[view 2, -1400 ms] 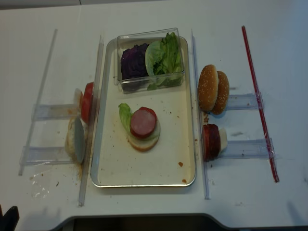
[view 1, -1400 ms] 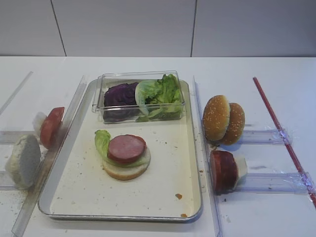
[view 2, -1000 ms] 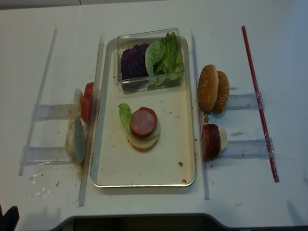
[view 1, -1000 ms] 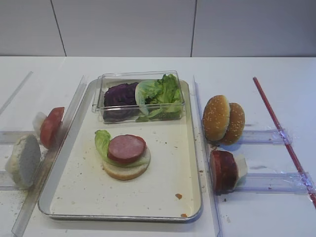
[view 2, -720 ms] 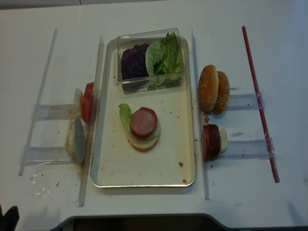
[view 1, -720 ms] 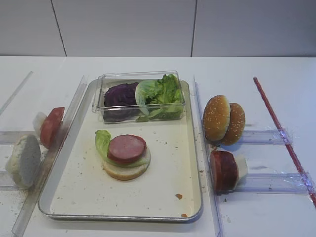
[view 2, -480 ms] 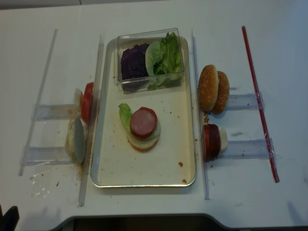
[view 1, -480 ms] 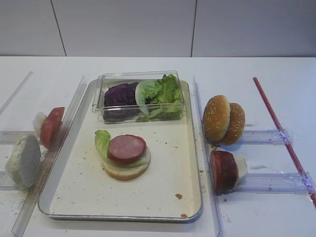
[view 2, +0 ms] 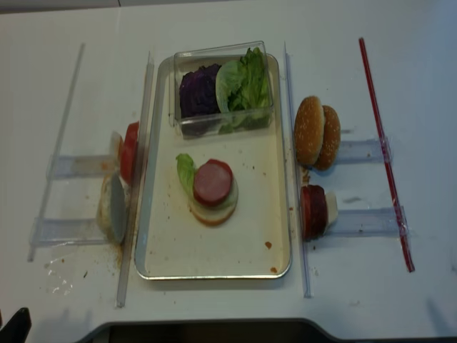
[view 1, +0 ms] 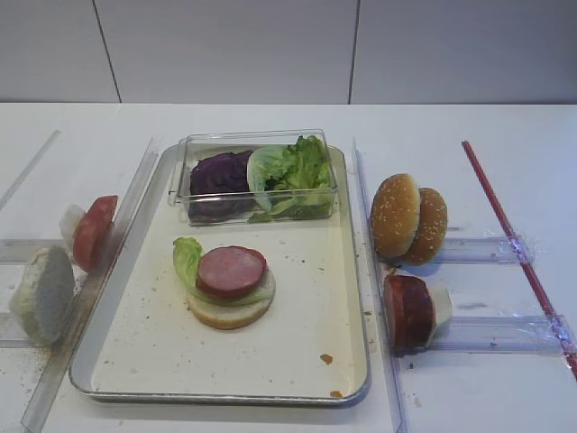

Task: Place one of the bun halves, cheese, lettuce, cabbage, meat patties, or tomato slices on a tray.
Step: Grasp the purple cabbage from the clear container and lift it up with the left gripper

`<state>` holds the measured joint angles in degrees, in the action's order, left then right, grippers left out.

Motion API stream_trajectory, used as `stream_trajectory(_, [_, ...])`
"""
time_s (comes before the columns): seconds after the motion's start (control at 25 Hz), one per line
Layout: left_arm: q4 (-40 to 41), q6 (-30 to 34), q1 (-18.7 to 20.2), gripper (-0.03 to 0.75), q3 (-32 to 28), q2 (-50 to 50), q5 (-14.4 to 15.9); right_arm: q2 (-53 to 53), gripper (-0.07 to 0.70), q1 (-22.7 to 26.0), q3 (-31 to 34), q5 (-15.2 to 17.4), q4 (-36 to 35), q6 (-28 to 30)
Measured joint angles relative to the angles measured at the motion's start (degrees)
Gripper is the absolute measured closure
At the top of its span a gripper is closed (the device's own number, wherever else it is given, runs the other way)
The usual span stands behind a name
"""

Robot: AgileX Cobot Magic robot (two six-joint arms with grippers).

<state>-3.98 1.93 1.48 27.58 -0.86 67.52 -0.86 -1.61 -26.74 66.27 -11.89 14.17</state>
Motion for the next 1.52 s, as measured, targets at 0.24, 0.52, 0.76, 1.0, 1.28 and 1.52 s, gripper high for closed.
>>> stream_trajectory(0.24, [-0.11,-0.75,0.00,0.242,2.74,7.96,2.14,0.00,0.175,0.00,0.00,0.00,0.00,0.00])
stream_trajectory(0.52, [-1.54,-1.20,0.00,0.226,15.22,26.84,4.92,0.00,0.175,0.00,0.00,0.00,0.00,-0.11])
stream_trajectory(0.76, [-4.80,-0.88,0.00,0.226,28.61,45.31,4.92,0.00,0.175,0.00,0.00,0.00,0.00,-0.11])
stream_trajectory(1.0, [-5.28,2.40,0.53,0.219,39.33,60.93,4.61,0.00,0.175,0.00,0.00,0.00,0.00,-0.11])
stream_trajectory(1.28, [-4.79,3.16,6.96,0.219,51.99,77.24,4.47,0.00,0.175,0.00,0.00,0.00,0.00,-0.11])
stream_trajectory(1.52, [-3.24,2.85,12.43,0.218,63.76,91.67,4.20,0.00,0.175,0.00,0.00,0.00,0.00,-0.11])
